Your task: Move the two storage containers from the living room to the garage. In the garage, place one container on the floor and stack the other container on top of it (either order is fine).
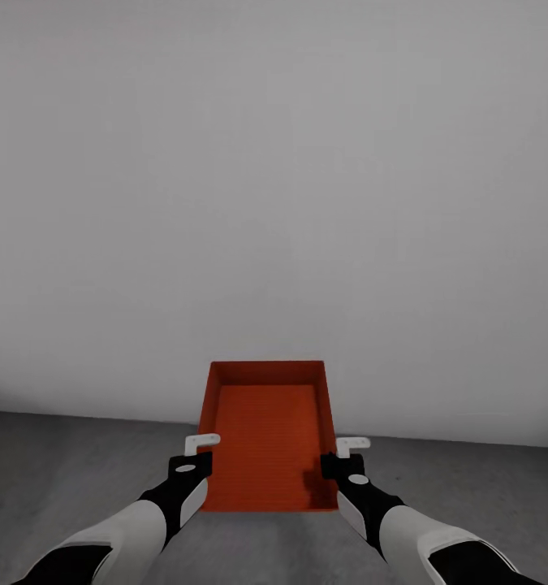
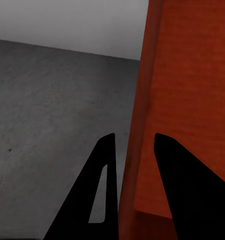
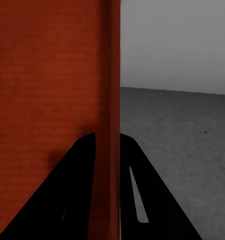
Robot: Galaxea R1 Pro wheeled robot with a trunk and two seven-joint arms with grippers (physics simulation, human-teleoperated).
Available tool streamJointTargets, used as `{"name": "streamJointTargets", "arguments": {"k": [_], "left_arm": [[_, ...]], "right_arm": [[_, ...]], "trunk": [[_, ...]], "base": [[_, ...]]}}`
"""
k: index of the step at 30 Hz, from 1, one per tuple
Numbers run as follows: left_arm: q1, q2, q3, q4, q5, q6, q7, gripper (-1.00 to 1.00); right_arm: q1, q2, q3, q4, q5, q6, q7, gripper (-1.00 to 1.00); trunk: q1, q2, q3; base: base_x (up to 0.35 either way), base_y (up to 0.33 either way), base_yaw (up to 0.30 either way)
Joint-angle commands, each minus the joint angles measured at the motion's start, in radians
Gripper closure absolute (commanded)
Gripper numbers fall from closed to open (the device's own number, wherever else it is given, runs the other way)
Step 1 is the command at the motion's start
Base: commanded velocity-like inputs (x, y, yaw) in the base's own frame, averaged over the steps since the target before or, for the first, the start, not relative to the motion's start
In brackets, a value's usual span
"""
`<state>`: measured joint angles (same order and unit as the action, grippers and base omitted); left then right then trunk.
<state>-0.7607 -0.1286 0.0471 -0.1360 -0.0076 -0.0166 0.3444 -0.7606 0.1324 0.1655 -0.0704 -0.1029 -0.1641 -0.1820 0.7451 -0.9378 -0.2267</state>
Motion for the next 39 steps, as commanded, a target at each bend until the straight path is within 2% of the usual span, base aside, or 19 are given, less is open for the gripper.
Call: {"name": "streamJointTargets", "arguments": {"k": [1,19,39], "left_arm": [[0.0,0.036,0.014,0.003,0.006,-0.002,0.005,1.0],[0.0,0.035,0.014,0.004,0.005,-0.002,0.005,1.0],[0.0,0.035,0.014,0.004,0.006,-0.002,0.004,1.0]], "right_arm": [[-0.002,-0.013,-0.064,-0.008,-0.004,-0.031,-0.013,1.0],[-0.002,-0.013,-0.064,-0.008,-0.004,-0.031,-0.013,1.0],[-0.002,-0.012,-0.063,-0.008,-0.004,-0.031,-0.014,1.0]], "trunk": [[0.0,-0.001,-0.003],[0.0,-0.001,-0.03],[0.0,-0.001,-0.062]], "base": [[0.0,0.0,0.093],[0.0,0.0,0.086],[0.0,0.0,-0.03]]}}
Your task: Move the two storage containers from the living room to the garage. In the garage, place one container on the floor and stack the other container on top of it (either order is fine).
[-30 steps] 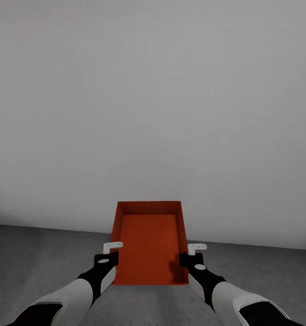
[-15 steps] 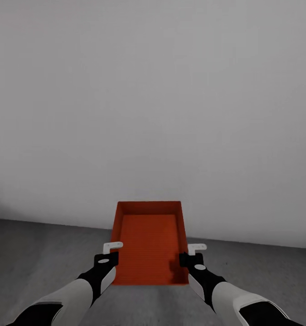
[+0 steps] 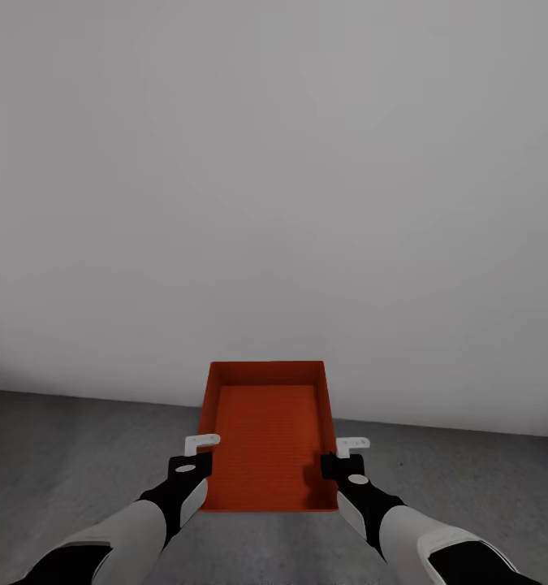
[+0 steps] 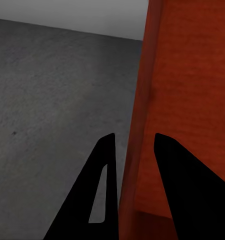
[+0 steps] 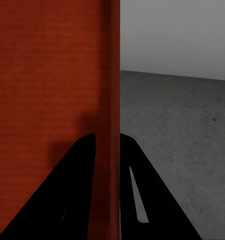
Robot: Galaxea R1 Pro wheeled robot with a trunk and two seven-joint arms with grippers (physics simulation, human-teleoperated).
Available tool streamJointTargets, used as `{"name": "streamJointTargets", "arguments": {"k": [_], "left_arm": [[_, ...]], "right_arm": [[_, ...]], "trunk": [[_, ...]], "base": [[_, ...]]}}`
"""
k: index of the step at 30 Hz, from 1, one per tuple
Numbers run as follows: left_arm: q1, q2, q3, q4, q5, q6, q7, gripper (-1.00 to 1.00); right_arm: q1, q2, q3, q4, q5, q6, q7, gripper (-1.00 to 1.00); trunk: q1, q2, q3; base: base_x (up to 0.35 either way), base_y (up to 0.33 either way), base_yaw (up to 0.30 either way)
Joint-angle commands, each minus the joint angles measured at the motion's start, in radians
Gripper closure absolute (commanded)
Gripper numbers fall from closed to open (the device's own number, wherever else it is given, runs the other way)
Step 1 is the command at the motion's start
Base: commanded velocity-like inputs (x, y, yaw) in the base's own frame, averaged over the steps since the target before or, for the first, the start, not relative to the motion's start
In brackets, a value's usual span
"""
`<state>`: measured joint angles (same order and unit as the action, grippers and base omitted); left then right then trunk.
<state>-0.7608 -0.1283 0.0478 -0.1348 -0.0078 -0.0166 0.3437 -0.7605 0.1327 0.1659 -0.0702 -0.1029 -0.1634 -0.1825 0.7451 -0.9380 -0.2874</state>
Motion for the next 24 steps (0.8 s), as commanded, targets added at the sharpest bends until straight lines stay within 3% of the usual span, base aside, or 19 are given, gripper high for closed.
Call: {"name": "streamJointTargets", "arguments": {"k": [1,24], "left_arm": [[0.001,0.035,0.013,0.003,0.006,-0.002,0.005,1.0],[0.001,0.035,0.014,0.003,0.007,-0.002,0.005,1.0]], "right_arm": [[-0.002,-0.012,-0.063,-0.008,-0.004,-0.031,-0.014,1.0],[-0.002,-0.013,-0.064,-0.008,-0.004,-0.031,-0.013,1.0]], "trunk": [[0.0,-0.001,-0.003],[0.0,-0.001,-0.04]], "base": [[0.0,0.0,-0.091],[0.0,0.0,-0.063]]}}
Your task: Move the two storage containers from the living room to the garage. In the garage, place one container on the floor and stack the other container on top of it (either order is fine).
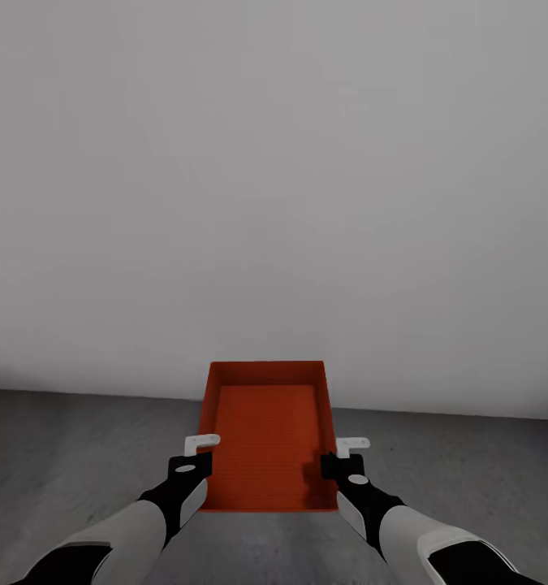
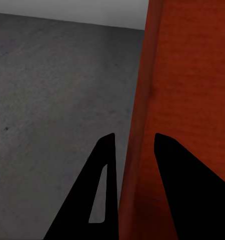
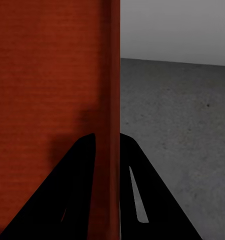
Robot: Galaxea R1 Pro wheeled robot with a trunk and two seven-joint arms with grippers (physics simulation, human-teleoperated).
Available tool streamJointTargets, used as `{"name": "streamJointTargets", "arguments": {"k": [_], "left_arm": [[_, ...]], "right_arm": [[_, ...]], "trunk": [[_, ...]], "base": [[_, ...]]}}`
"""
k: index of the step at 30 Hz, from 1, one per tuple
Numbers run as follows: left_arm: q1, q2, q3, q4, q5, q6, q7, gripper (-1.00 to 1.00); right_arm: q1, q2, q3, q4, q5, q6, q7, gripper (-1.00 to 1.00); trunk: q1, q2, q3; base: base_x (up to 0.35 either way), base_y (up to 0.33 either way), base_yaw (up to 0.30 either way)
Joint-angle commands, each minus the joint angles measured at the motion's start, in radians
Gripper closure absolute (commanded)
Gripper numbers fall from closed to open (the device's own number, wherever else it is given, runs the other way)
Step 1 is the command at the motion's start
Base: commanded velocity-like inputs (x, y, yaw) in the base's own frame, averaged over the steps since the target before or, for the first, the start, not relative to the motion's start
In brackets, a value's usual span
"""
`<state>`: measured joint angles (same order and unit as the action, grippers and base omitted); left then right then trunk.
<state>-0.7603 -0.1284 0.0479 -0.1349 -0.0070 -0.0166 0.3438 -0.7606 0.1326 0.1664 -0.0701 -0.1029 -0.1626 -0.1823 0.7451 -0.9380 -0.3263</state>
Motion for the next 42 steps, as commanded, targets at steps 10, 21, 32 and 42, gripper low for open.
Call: {"name": "streamJointTargets", "arguments": {"k": [10,21,32,42], "left_arm": [[0.0,0.035,0.013,0.003,0.007,-0.002,0.005,1.0],[0.001,0.035,0.013,0.005,0.006,-0.002,0.005,1.0],[0.0,0.035,0.013,0.011,0.004,-0.002,0.006,1.0],[0.0,0.035,0.013,0.011,0.005,-0.003,0.006,1.0]], "right_arm": [[-0.002,-0.013,-0.065,-0.008,-0.004,-0.032,-0.014,1.0],[-0.002,-0.013,-0.065,-0.008,-0.004,-0.032,-0.014,1.0],[-0.002,-0.013,-0.065,-0.008,-0.004,-0.032,-0.014,1.0],[-0.002,-0.013,-0.065,-0.008,-0.004,-0.032,-0.014,1.0]], "trunk": [[0.0,-0.001,-0.017],[0.0,-0.001,-0.035],[0.0,-0.001,-0.053],[0.0,-0.001,-0.069]], "base": [[0.0,0.0,0.0],[0.0,0.0,0.0],[0.0,0.0,0.0],[0.0,0.0,0.0]]}}
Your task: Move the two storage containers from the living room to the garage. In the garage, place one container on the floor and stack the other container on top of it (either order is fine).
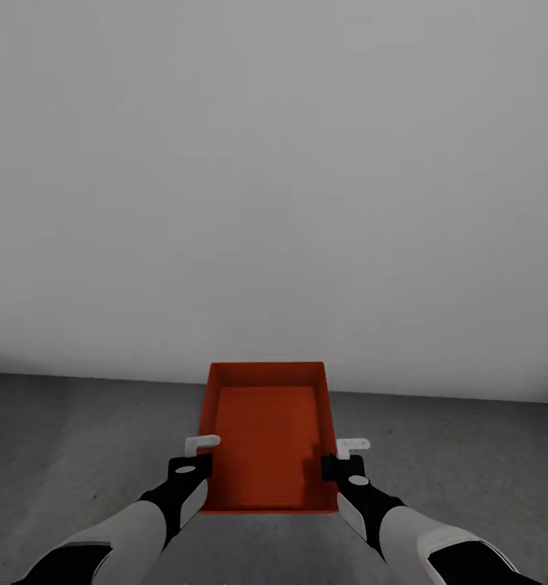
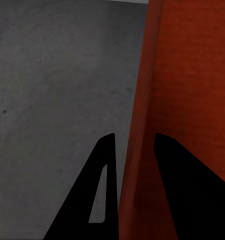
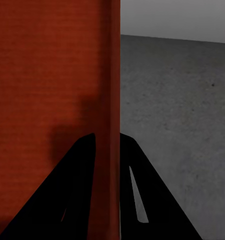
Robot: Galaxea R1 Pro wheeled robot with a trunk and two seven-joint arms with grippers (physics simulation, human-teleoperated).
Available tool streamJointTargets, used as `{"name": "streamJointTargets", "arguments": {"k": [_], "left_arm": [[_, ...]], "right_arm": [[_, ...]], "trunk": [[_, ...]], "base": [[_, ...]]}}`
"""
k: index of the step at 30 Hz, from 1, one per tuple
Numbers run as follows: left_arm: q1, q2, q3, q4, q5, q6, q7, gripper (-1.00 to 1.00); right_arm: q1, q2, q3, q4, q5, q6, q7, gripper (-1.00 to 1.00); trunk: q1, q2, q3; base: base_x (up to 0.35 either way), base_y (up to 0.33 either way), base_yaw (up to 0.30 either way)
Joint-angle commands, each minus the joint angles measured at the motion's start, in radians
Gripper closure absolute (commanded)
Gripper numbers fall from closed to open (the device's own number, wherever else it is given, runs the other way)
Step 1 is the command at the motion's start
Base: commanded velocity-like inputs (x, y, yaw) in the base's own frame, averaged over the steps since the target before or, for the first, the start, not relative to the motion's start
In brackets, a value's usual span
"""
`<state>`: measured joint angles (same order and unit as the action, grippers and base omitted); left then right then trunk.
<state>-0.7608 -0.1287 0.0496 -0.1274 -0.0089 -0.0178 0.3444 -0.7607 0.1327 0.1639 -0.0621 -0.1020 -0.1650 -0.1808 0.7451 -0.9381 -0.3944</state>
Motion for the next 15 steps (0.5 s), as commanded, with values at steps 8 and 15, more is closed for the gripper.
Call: {"name": "streamJointTargets", "arguments": {"k": [8,15], "left_arm": [[0.0,0.035,0.012,0.003,0.007,-0.002,0.005,1.0],[0.0,0.034,0.012,0.009,0.007,-0.002,0.005,1.0]], "right_arm": [[-0.002,-0.014,-0.063,-0.016,-0.005,-0.03,-0.016,1.0],[-0.002,-0.015,-0.063,-0.016,-0.005,-0.03,-0.016,1.0]], "trunk": [[0.0,-0.001,-0.014],[0.0,-0.001,-0.026]], "base": [[0.0,0.0,0.0],[0.0,0.0,0.0]]}}
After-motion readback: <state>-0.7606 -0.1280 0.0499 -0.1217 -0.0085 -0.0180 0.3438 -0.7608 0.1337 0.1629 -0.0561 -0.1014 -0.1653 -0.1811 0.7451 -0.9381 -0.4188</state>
